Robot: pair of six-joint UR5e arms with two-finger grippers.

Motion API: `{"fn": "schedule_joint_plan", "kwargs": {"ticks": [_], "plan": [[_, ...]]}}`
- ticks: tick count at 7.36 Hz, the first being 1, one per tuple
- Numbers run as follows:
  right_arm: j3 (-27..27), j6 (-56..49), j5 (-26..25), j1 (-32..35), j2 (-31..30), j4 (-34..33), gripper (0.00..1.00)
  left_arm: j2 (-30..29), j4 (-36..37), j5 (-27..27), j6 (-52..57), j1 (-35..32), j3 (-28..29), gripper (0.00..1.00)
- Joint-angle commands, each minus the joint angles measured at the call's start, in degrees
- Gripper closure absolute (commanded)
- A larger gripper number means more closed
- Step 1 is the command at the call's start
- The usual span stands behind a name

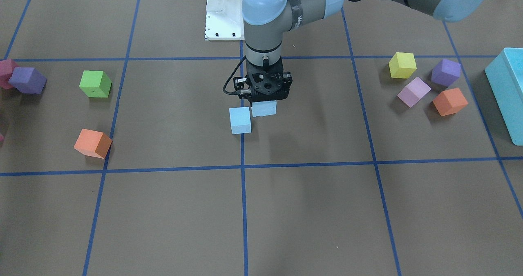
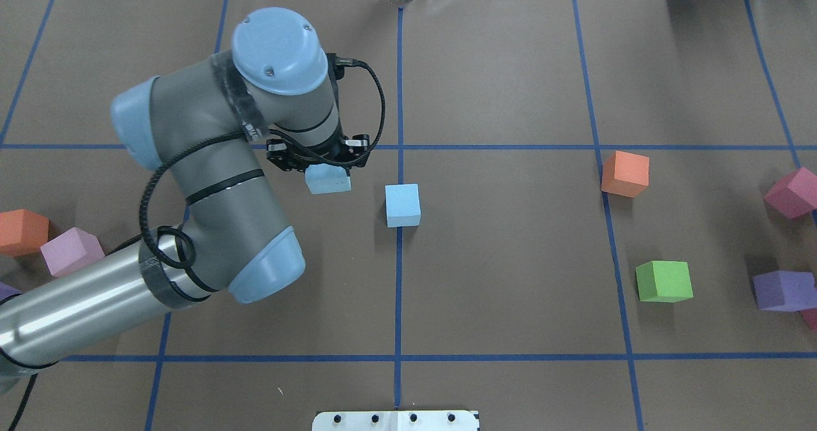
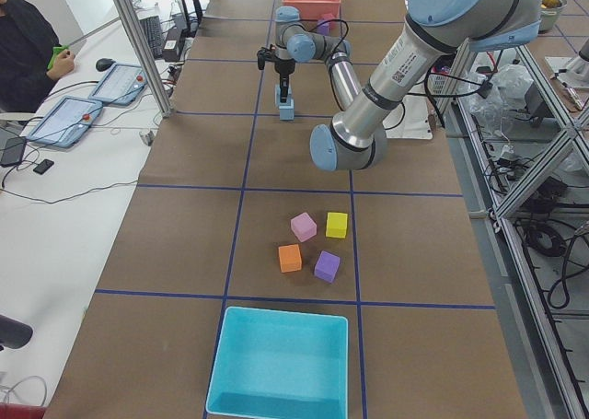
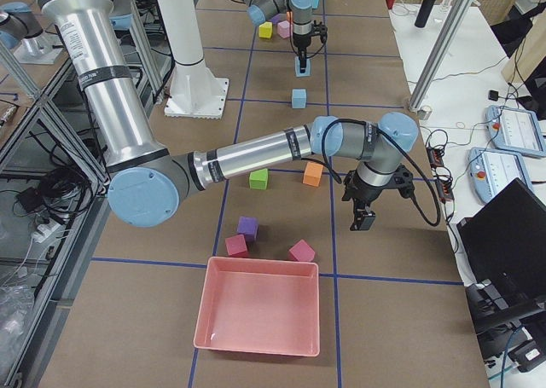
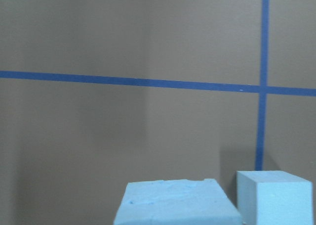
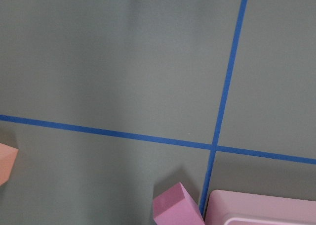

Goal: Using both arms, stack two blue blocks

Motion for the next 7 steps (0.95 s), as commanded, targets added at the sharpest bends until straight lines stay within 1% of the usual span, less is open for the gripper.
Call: {"fn": "schedule_joint_plan", "kwargs": {"ticks": [1,2,4,7], "plan": [[-4.3,-0.7,0.0,0.3,-1.4,7.0,0.0,-4.4,-3.1,0.5,-1.8,1.4,7.0,0.42],[-5.2,-0.4,-0.1,0.3,-1.3,9.0,0.0,-5.4,-5.5,0.5,-1.6,1.5,9.9,0.42],[-5.5,-0.4,0.0,0.3,-1.2,9.1,0.0,-5.4,-7.9,0.5,-0.8,1.5,12.1,0.42],[-5.5,-0.2,0.0,0.3,-0.8,9.1,0.0,-4.6,-7.5,0.6,-0.8,1.5,11.7,0.41]]}}
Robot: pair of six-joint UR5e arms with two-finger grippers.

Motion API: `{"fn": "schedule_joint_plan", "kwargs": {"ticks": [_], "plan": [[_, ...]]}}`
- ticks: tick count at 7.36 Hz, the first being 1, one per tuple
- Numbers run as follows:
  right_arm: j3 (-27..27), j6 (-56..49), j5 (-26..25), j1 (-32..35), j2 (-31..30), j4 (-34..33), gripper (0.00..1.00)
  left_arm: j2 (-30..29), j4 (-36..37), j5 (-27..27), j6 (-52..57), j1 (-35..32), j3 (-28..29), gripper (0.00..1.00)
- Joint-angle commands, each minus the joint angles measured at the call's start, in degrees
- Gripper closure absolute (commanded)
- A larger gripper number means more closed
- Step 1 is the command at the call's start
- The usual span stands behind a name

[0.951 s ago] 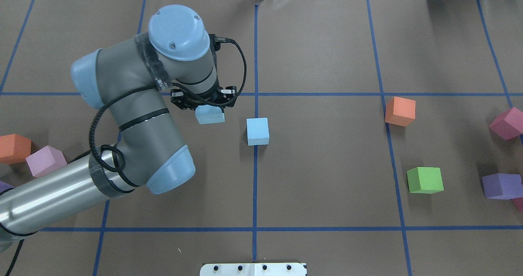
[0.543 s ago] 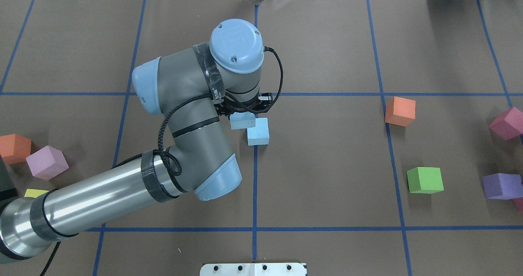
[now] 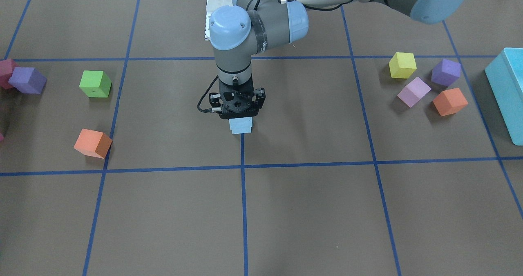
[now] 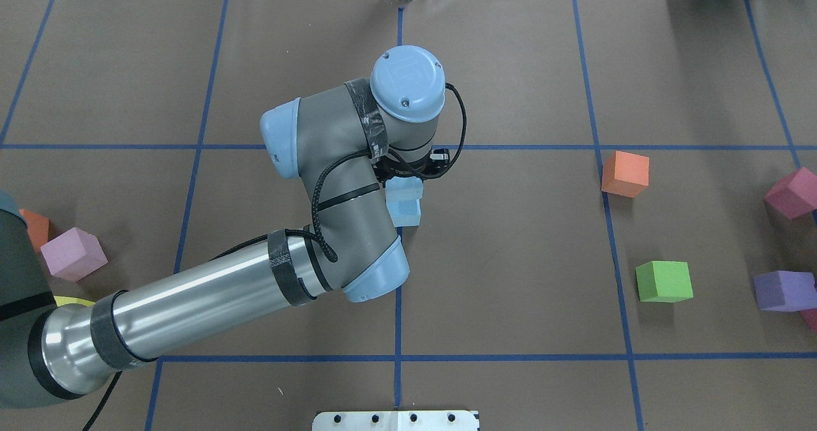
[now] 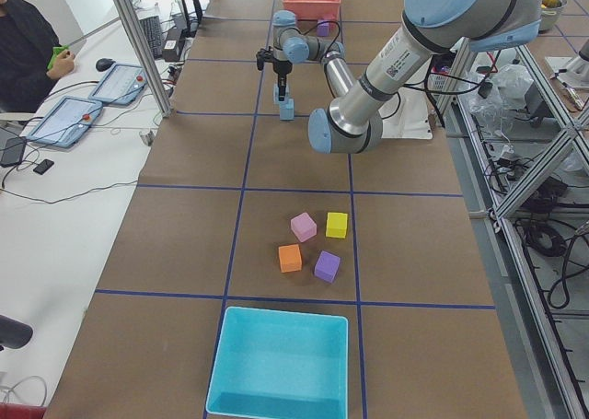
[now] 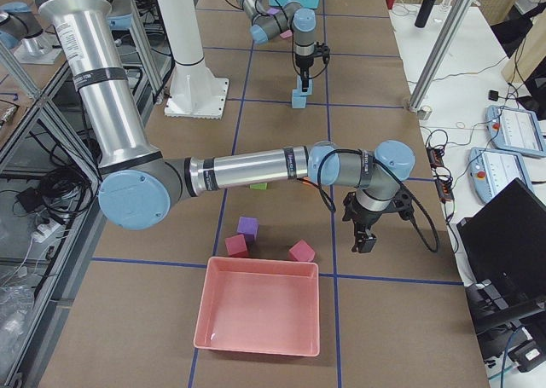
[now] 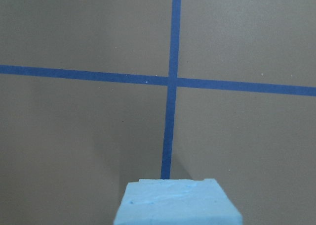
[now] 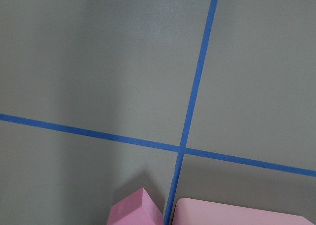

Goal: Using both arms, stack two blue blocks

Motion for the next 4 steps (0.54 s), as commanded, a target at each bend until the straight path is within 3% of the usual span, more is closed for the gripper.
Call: {"fn": "schedule_joint_plan", "kwargs": {"ticks": [1,4], "plan": [[0.0,0.1,-0.1,0.0,0.3,0.0,0.0,0.9,0.2,-0.1,0.0,0.0,-0.6,0.41],[-0.1,0.1,0.0,0.0,0.3,0.0,0.0,0.9,0.3,-0.2,-0.2,0.7,-0.6,0.41]]}}
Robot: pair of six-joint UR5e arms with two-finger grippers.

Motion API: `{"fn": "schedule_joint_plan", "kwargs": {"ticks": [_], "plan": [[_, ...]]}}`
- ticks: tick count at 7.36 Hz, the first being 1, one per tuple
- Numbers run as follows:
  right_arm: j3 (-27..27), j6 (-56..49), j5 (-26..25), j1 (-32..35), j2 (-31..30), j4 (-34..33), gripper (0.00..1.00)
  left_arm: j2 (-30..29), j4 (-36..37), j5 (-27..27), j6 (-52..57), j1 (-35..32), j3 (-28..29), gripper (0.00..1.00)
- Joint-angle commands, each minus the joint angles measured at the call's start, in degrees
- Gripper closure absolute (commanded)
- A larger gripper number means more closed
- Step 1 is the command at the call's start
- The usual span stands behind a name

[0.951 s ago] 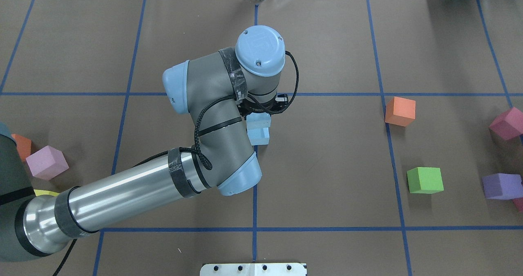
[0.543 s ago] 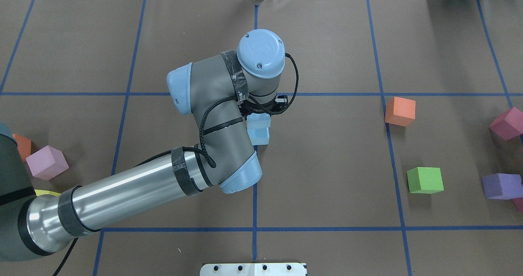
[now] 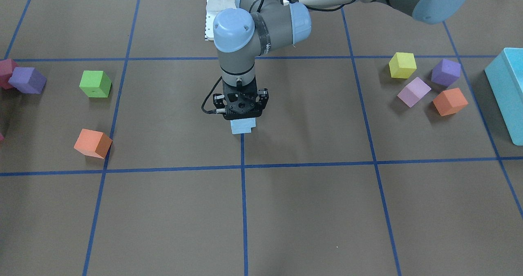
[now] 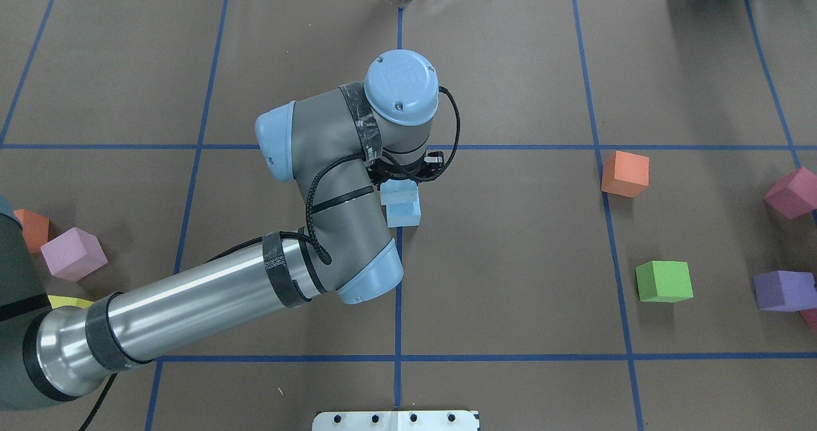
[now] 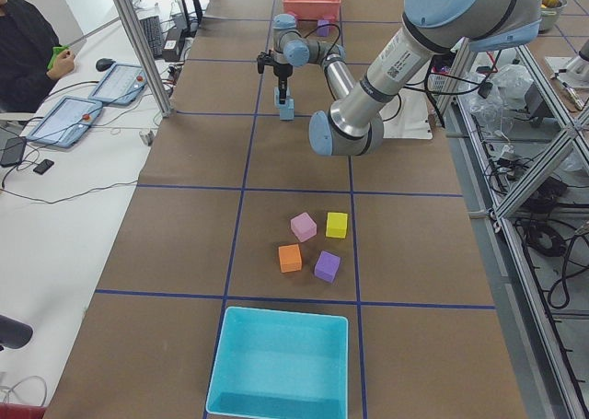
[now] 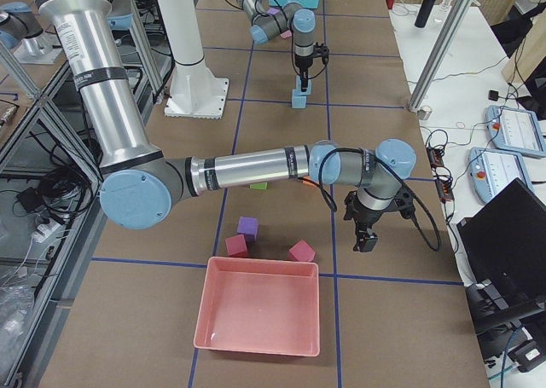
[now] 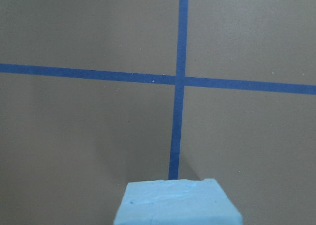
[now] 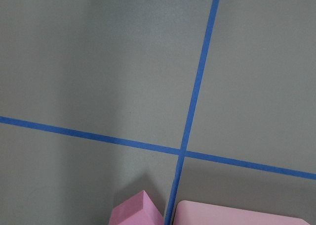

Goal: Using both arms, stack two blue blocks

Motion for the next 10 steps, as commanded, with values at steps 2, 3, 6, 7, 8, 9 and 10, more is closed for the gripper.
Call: {"fn": "schedule_joint_plan", "kwargs": {"ticks": [2,3,6,7,8,9,10], "plan": [[0.0,0.0,0.0,0.0,0.1,0.0,0.0,0.1,0.4,-0.1,-0.3,0.9,-0.3,0.41],[0.0,0.0,0.0,0.0,0.1,0.0,0.0,0.4,0.7,-0.1,-0.3,1.0,-1.3,0.41],[0.0,0.0,0.0,0.0,0.1,0.0,0.0,0.5,0.6,-0.1,-0.3,1.2,-1.2,0.39],[0.0,0.0,0.0,0.0,0.1,0.0,0.0,0.4,0.5,-0.1,-0.3,1.2,-1.1,0.39],[0.0,0.0,0.0,0.0,0.1,0.0,0.0,0.4,0.5,-0.1,-0.3,1.3,-0.9,0.39],[0.0,0.0,0.0,0.0,0.1,0.0,0.0,0.4,0.5,-0.1,-0.4,1.4,-0.9,0.36],[0.0,0.0,0.0,0.0,0.1,0.0,0.0,0.5,0.5,0.0,-0.3,1.5,-0.9,0.31]]}}
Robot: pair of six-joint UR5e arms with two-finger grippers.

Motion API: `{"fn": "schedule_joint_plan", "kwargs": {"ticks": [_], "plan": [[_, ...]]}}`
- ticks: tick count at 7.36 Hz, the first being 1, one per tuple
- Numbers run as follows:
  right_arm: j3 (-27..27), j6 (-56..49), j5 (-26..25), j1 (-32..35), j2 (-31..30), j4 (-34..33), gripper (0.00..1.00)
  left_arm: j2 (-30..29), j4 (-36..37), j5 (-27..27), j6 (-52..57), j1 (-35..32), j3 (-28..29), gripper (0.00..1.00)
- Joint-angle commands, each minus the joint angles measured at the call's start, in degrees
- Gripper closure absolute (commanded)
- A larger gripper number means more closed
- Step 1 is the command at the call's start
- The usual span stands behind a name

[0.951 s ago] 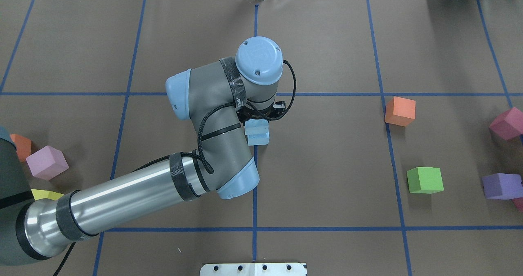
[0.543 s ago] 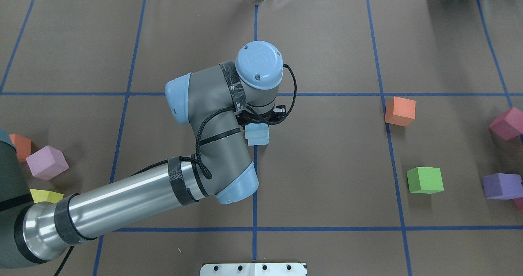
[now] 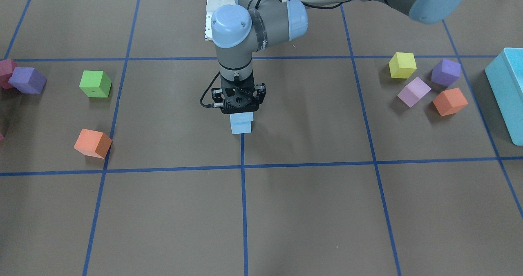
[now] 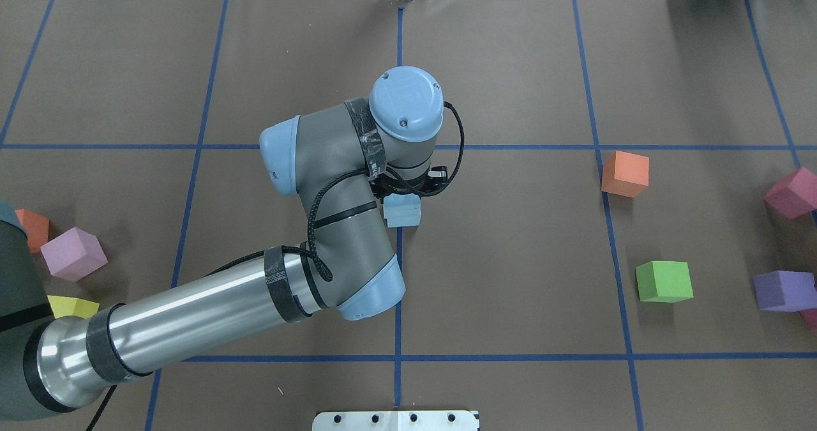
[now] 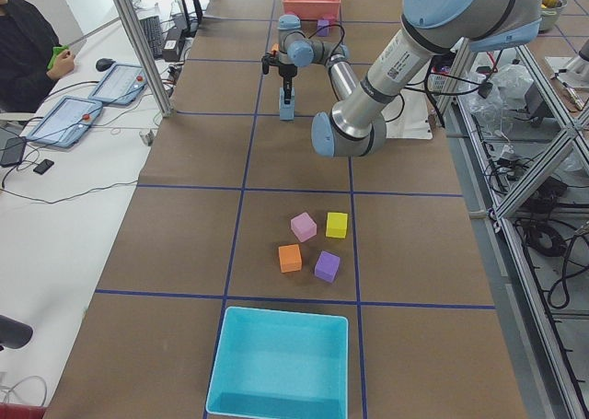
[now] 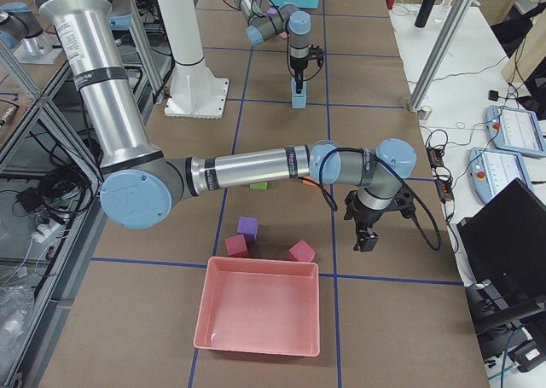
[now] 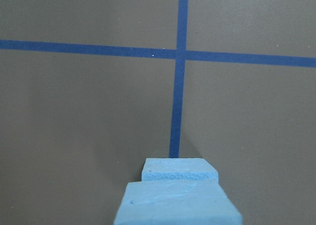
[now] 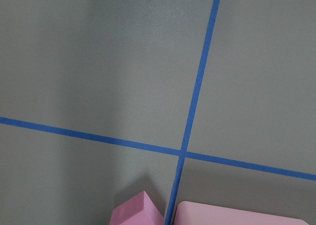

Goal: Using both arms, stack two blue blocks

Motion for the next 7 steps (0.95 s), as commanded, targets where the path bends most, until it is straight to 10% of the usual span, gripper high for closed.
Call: {"fn": "schedule_joint_plan", "kwargs": {"ticks": [1,3,7], "plan": [[0.0,0.0,0.0,0.0,-0.1,0.1,0.0,0.2,0.0,0.2,0.0,0.1,0.0,0.24],[0.1,0.0,0.0,0.0,-0.1,0.0,0.0,0.1,0.0,0.1,0.3,0.1,-0.1,0.03],[0.0,0.0,0.0,0.0,-0.1,0.0,0.0,0.9,10.5,-1.7,8.3,-4.0,-12.5,0.02]]}}
